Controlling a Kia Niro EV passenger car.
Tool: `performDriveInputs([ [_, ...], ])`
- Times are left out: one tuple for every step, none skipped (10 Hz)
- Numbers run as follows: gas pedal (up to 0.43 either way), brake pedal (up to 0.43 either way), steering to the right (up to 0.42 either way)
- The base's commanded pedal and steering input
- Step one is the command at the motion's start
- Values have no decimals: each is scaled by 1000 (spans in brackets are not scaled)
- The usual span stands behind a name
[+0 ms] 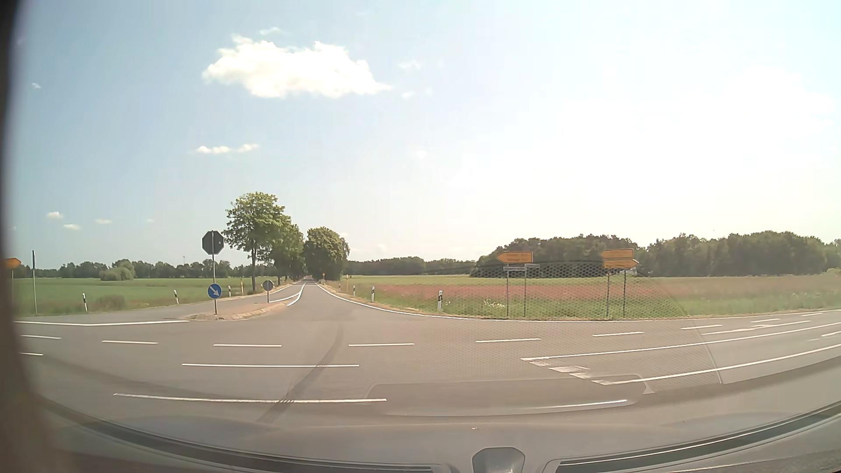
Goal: Follow the waypoints while adhering to traffic rules and regulations
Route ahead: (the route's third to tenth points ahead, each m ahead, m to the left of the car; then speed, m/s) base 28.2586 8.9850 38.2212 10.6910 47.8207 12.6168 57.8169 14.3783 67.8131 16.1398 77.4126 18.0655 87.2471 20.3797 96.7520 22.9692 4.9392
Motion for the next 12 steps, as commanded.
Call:
performDriveInputs([
  [551,6,-86],
  [551,6,-86],
  [551,6,-85],
  [551,6,-83],
  [551,6,-81],
  [551,6,-81],
  [551,6,-81],
  [551,6,-82],
  [551,6,-82],
  [551,6,-81],
  [551,6,-80],
  [551,6,-79],
])
